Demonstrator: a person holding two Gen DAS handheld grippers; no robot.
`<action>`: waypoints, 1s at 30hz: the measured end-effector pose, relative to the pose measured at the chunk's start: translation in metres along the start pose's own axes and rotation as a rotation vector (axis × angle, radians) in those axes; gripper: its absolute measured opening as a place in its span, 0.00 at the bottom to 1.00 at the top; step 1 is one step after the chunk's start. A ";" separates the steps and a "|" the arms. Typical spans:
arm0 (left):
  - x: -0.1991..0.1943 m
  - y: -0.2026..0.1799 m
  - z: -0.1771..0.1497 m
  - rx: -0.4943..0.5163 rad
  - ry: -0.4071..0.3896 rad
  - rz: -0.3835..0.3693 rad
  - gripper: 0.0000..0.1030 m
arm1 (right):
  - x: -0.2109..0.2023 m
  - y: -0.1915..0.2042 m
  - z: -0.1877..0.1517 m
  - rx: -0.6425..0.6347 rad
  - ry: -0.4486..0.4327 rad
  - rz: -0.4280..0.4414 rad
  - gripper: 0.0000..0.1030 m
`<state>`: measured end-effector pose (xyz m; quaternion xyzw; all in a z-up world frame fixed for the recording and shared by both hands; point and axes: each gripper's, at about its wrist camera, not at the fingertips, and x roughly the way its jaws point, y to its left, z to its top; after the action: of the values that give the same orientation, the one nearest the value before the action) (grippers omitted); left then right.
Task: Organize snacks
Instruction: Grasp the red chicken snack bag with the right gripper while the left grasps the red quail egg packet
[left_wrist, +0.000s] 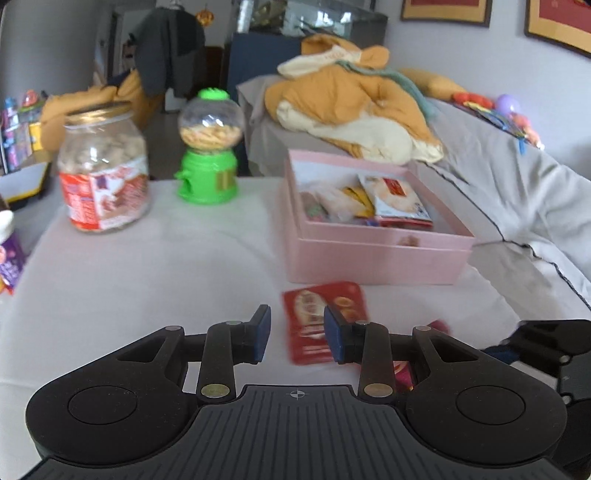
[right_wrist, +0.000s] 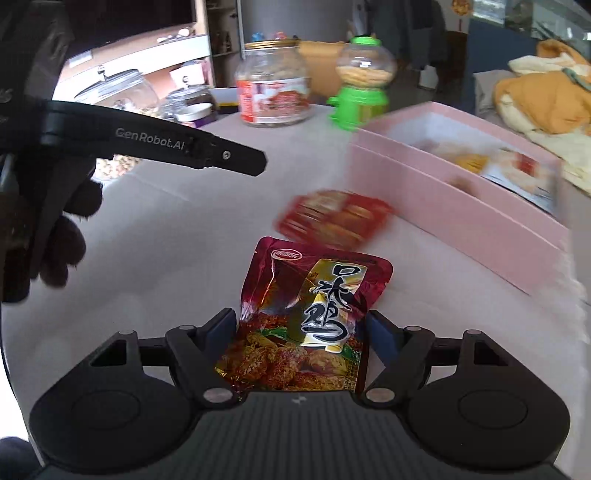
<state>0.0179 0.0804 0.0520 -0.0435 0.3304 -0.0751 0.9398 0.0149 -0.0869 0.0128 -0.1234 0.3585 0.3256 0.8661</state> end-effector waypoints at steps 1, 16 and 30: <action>0.005 -0.005 0.000 -0.001 0.005 0.007 0.35 | -0.005 -0.007 -0.006 0.002 -0.008 -0.020 0.75; 0.060 -0.083 -0.005 0.259 0.124 0.155 0.66 | -0.018 -0.071 -0.035 0.237 -0.078 -0.203 0.88; 0.061 -0.028 -0.008 0.079 0.084 0.204 0.77 | -0.016 -0.064 -0.036 0.214 -0.058 -0.220 0.93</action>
<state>0.0567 0.0426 0.0120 0.0306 0.3690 0.0062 0.9289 0.0288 -0.1590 -0.0023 -0.0597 0.3501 0.1922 0.9148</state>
